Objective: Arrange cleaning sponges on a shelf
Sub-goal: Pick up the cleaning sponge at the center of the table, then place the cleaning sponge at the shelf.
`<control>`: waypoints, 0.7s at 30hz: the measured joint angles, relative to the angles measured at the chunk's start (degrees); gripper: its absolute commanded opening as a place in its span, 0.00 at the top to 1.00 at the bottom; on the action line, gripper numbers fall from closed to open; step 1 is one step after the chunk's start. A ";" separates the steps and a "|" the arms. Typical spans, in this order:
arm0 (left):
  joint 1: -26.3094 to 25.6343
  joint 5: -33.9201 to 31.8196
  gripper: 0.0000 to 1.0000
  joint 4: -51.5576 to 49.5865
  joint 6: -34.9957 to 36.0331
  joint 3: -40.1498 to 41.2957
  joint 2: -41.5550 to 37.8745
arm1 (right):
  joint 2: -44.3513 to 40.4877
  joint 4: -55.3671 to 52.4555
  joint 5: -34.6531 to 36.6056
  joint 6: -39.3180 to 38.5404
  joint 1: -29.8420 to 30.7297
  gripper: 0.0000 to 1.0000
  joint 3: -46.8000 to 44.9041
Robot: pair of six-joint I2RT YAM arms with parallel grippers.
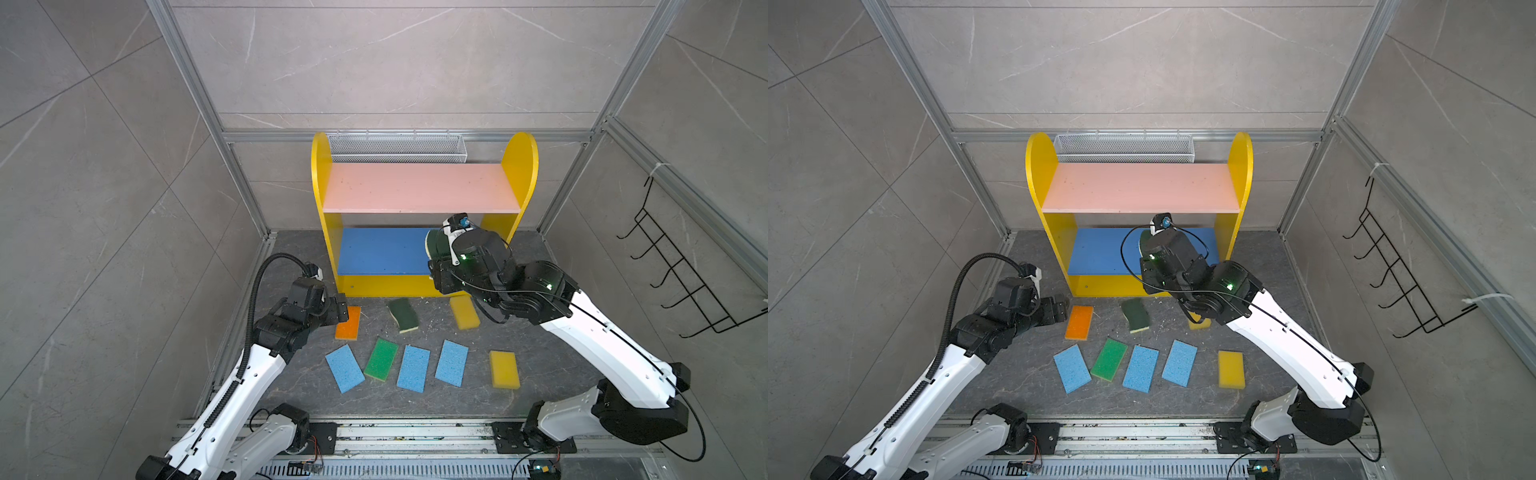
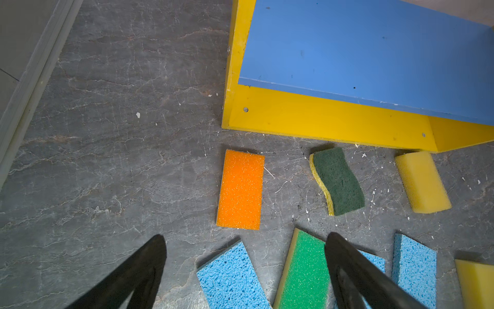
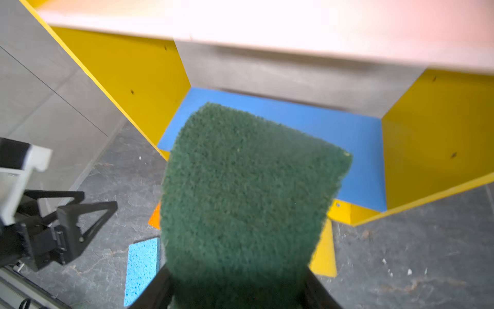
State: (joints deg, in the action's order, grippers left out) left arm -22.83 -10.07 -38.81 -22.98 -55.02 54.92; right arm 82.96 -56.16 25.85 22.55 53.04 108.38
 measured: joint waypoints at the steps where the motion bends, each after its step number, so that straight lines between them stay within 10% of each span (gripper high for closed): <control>1: 0.00 -0.02 0.05 0.00 0.13 -0.15 0.13 | 0.20 -0.31 0.33 -0.68 0.00 0.42 1.38; 21: 0.00 -0.35 0.05 0.79 1.81 -2.62 3.67 | 8.50 -2.75 6.97 -15.13 -5.07 0.38 21.92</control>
State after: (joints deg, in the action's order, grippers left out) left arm -22.83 -10.41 -38.02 -21.17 -57.65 58.59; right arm 91.46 -58.92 32.82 7.42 47.97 130.30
